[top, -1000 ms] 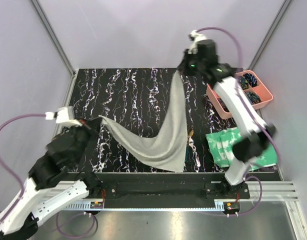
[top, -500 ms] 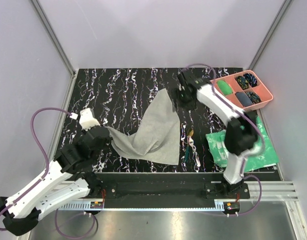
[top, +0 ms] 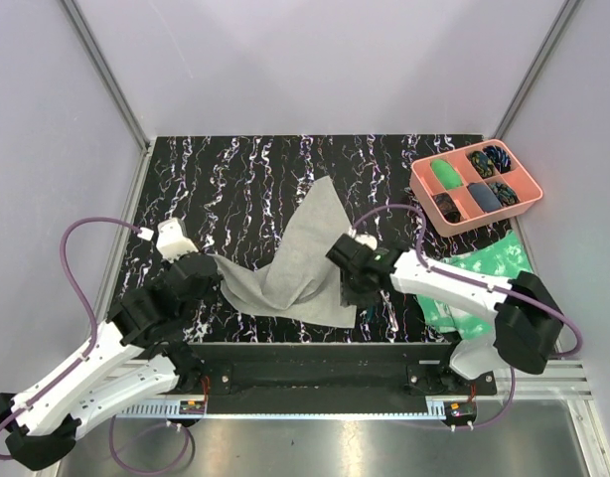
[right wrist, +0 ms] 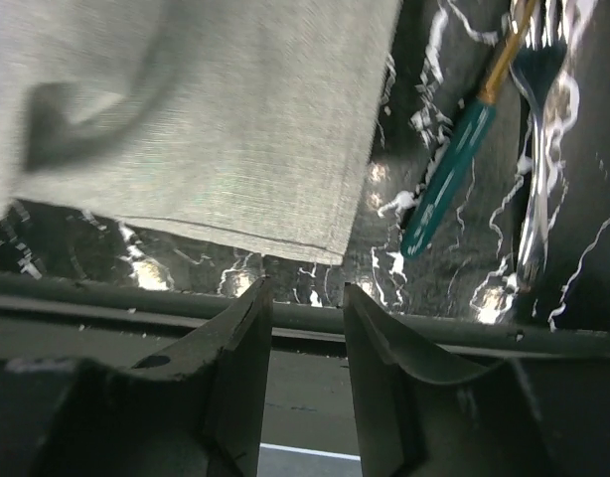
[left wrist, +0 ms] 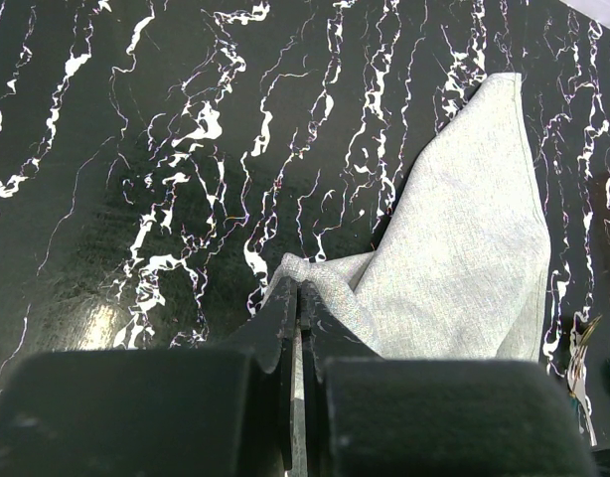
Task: Fold the napkin into a case and place the utensils inside
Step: Flatten out the crumpled napkin at the center of the board.
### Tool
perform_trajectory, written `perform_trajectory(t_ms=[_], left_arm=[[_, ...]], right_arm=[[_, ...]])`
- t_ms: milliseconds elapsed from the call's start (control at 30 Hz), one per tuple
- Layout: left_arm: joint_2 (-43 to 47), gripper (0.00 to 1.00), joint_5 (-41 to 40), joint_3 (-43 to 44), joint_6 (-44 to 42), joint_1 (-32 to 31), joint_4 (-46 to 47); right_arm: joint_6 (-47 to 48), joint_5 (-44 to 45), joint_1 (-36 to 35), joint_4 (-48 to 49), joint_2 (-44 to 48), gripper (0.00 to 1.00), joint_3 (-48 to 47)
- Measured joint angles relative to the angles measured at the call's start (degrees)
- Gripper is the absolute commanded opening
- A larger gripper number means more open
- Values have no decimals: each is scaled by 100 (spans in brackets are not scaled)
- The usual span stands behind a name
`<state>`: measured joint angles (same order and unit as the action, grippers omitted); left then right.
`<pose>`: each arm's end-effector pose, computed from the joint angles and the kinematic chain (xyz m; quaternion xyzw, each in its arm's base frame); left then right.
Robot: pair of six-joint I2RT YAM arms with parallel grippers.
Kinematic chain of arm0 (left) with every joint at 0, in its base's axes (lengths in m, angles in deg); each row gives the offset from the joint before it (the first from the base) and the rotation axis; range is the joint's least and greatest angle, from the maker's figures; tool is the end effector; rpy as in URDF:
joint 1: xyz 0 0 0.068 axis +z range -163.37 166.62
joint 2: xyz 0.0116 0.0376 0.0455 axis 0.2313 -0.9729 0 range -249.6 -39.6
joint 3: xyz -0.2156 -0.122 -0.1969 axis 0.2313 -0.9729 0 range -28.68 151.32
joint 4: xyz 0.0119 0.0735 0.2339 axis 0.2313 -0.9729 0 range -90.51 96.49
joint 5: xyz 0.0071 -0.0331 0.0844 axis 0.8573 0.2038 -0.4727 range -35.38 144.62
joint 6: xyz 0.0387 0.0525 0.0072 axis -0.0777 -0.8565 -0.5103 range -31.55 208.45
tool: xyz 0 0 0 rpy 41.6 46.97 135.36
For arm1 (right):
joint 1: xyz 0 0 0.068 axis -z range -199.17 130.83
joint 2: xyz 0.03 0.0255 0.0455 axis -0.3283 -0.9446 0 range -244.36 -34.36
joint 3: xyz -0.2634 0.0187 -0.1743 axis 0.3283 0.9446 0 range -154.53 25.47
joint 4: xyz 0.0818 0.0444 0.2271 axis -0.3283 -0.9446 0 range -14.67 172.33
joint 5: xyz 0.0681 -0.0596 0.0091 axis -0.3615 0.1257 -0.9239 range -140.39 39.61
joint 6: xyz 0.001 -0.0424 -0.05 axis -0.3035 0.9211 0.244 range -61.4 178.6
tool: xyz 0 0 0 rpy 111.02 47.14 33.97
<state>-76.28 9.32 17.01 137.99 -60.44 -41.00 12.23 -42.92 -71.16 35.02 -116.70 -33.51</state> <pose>0.0775 -0.0294 0.3243 -0.1853 0.8274 -0.0688 0.5257 0.1612 0.1953 0.2662 -0.0374 0.9831 0.0848 0.1581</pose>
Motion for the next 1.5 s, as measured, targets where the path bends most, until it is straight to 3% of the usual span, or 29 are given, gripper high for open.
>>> perform_trajectory(t_ms=[367,833,967,1067,1233,1500], left_arm=[[223,0,26,-11,-17,2,4],[402,0,33,-44,-109,0,42],[411,0,33,-48,-109,0,42],[468,0,35,-105,-109,0,50],[505,0,37,-179,-109,0,42],[385,0,61,-138,-328,2,59]], right_arm=[[-1574,623,-791,-181,-575,44,129],[-2135,691,-866,66,-894,42,522],[-2297,682,-866,310,-962,38,706],[-2371,688,-868,389,-960,27,728],[-2404,754,-879,468,-944,0,730],[-1696,1453,-859,284,-428,0,522]])
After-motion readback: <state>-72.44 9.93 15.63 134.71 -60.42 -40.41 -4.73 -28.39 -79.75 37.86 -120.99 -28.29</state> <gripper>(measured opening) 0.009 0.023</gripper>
